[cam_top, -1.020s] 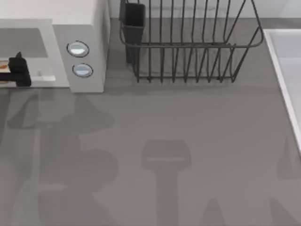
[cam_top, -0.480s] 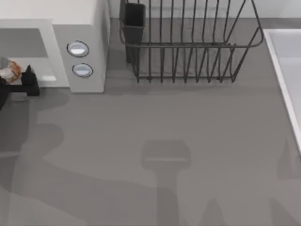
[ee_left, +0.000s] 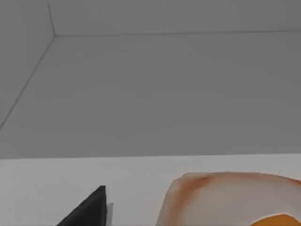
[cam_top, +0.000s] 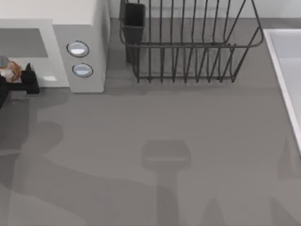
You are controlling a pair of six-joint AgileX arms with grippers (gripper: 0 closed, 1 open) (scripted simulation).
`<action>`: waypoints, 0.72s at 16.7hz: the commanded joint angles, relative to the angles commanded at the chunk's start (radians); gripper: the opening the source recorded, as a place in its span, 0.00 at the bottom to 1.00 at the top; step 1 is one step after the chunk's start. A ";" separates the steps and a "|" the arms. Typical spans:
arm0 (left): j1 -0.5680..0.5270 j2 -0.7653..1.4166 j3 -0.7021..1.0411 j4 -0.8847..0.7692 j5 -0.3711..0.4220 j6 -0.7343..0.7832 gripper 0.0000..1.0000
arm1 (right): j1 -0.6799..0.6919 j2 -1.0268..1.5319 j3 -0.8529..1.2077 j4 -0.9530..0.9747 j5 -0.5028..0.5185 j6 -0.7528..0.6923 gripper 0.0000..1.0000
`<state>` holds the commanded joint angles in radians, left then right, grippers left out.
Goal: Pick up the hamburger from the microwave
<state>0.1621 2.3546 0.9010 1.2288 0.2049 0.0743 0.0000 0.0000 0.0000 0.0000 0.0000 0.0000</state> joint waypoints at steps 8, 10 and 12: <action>-0.027 0.247 0.436 -0.249 -0.029 -0.010 1.00 | 0.000 0.000 0.000 0.000 0.000 0.000 1.00; -0.036 0.313 0.571 -0.330 -0.038 -0.013 1.00 | 0.000 0.000 0.000 0.000 0.000 0.000 1.00; -0.044 0.367 0.673 -0.401 -0.046 -0.016 1.00 | 0.000 0.000 0.000 0.000 0.000 0.000 1.00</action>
<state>0.1181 2.7216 1.5743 0.8281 0.1585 0.0583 0.0000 0.0000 0.0000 0.0000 0.0000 0.0000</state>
